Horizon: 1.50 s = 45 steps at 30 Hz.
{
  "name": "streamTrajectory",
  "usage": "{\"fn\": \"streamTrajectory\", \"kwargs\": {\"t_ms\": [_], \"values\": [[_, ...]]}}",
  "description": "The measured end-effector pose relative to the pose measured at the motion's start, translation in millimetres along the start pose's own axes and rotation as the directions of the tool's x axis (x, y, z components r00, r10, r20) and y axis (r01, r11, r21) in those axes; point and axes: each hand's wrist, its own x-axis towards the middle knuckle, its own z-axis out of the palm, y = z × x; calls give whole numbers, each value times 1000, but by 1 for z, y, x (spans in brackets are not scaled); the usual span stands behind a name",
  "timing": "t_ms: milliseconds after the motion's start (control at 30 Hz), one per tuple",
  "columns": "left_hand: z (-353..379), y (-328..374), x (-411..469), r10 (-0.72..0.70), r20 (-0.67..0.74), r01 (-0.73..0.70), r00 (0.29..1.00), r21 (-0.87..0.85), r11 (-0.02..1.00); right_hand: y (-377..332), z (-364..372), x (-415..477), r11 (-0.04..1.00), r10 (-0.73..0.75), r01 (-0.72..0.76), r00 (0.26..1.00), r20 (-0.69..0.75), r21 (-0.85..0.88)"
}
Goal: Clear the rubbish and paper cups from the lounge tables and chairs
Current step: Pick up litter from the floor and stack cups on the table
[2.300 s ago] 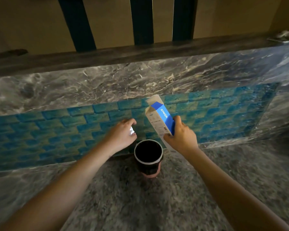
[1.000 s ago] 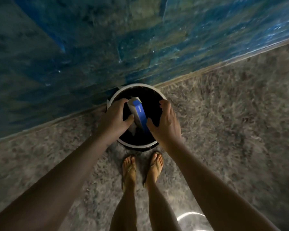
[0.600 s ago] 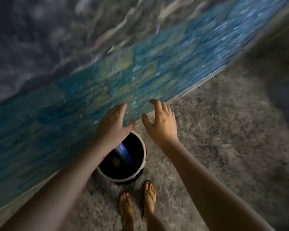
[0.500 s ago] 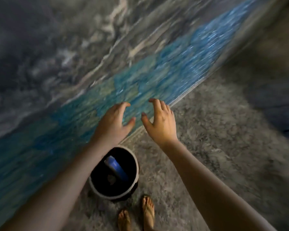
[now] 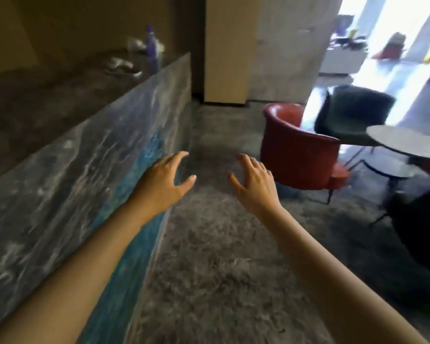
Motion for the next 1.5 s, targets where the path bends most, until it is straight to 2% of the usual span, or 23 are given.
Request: {"fn": "streamTrajectory", "kwargs": {"t_ms": [67,133,300,467,567,667,767,933,1067,1200,1367,1500], "values": [[13,43,24,127,53,-125,990,-42,991,29,-49,-12,993,99,-104,991,-95,-55],[25,75,41,189,86,-183,978,-76,980,52,-88,-25,980,164,-179,974,-154,-91],[85,200,69,450,183,-418,874,-190,888,136,-215,-111,857,353,-432,889,-290,-282],[159,330,56,662,292,-604,691,-271,750,204,-324,-228,629,494,-658,750,-441,-414],[206,418,36,761,319,-686,565,-330,648,237,-378,-296,472,550,-739,673,-494,-480],[254,515,12,826,347,-743,444,-373,556,273,-431,-361,366,591,-799,595,-545,-477],[300,617,-13,873,334,-770,356,-424,476,315,-488,-427,254,635,-827,534,-559,-502],[367,768,-44,913,329,-795,239,-474,379,383,-585,-518,80,750,-872,372,-547,-483],[415,870,-61,928,323,-795,187,-505,337,446,-652,-559,9,784,-886,294,-547,-463],[471,959,-71,945,292,-794,149,-534,290,518,-699,-590,-15,789,-908,247,-563,-419],[561,1075,-72,960,245,-759,136,-596,260,625,-757,-622,-16,771,-914,247,-587,-406],[624,1168,-60,956,224,-670,191,-682,293,709,-816,-634,-1,711,-940,239,-662,-341]]}}
